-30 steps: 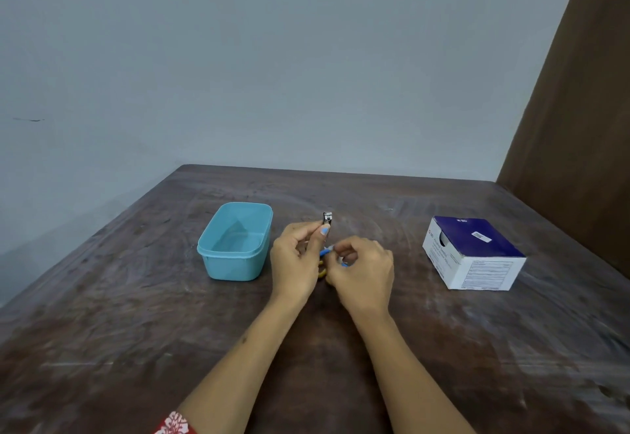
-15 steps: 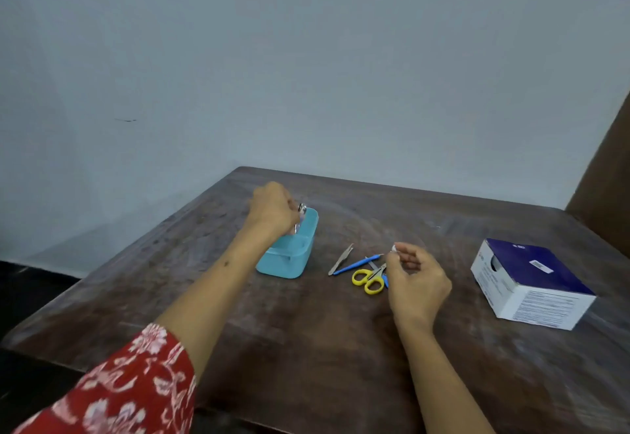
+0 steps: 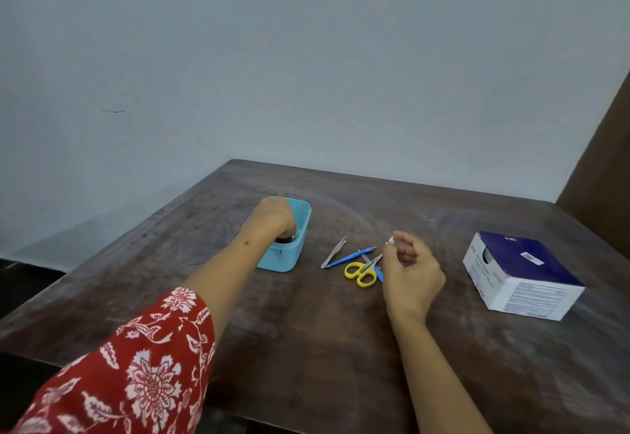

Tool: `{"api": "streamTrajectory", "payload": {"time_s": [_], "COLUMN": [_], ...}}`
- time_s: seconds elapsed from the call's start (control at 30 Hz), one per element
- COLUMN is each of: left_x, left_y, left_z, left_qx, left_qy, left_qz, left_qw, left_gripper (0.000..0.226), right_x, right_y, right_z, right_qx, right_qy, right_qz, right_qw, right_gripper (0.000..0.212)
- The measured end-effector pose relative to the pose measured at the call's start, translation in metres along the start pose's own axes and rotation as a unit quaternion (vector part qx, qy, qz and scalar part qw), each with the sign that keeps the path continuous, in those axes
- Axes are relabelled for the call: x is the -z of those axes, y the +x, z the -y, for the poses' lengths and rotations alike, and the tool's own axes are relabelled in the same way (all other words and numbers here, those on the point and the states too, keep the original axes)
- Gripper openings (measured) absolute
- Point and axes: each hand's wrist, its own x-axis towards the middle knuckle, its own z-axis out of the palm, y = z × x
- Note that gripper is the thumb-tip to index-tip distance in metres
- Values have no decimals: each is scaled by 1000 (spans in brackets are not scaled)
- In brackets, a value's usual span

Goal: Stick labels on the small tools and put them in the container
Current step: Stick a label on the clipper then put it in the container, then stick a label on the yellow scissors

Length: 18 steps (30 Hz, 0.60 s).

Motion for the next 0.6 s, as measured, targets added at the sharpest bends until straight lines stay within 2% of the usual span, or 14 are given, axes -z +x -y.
{"api": "streamTrajectory", "payload": {"time_s": [0.13,0.17,0.27,0.33,0.4,0.47,0.53,0.6], "left_x": [6,8,14,5,-15,-40,-60,-75], "left_y": [-5,-8,-26,-40,-55,-70,-80,-82], "left_z": [-3,-4,-13,-22,-32,-42,-47,-49], "left_qx": [-10,-19,-89,-154,-222,-271,-302,-312], "left_qy": [-5,-13,-24,-25,-29,-11,19,35], "left_qz": [-4,-31,-183,-234,-203,-138,-101,-97], "left_qw": [1000,999,979,960,953,953,948,944], "left_gripper": [16,11,12,15,11,17,23,28], "right_x": [3,4,5,5,4,4,4,5], "right_y": [3,4,10,13,12,11,10,10], "right_z": [-2,-2,-4,-5,-5,-5,-3,-1], "right_qx": [-25,-39,-112,-148,-156,-154,-154,-156], "right_qy": [31,41,76,89,82,82,91,104], "right_qz": [-46,-62,-108,-123,-119,-113,-111,-109], "right_qw": [998,996,985,977,977,978,978,976], "right_gripper": [23,25,27,27,29,32,28,21]}}
